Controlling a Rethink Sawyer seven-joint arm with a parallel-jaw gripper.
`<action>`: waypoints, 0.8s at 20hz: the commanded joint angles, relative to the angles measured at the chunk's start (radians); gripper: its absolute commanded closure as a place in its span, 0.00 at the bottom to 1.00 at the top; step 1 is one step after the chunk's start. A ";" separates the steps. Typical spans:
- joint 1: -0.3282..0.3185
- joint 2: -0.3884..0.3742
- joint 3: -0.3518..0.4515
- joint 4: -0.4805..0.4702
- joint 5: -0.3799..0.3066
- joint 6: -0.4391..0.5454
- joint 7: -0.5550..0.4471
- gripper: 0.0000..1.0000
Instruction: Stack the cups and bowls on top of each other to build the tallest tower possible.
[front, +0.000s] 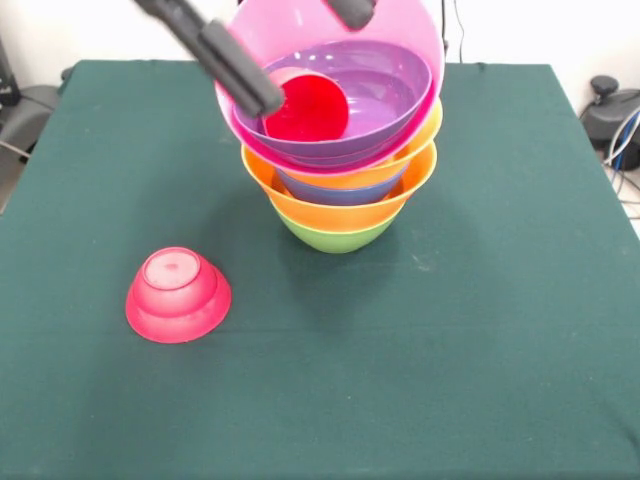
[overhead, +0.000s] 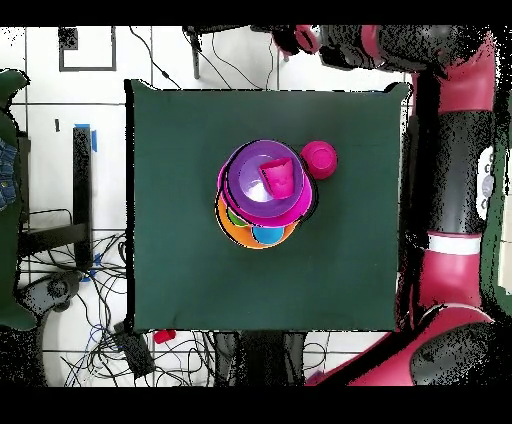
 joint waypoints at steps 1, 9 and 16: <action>0.092 0.058 -0.157 -0.287 -0.087 0.209 -0.311 0.00; 0.128 0.061 -0.133 -0.448 -0.239 0.365 -0.356 0.00; 0.124 0.065 -0.048 -0.548 -0.435 0.516 -0.512 0.00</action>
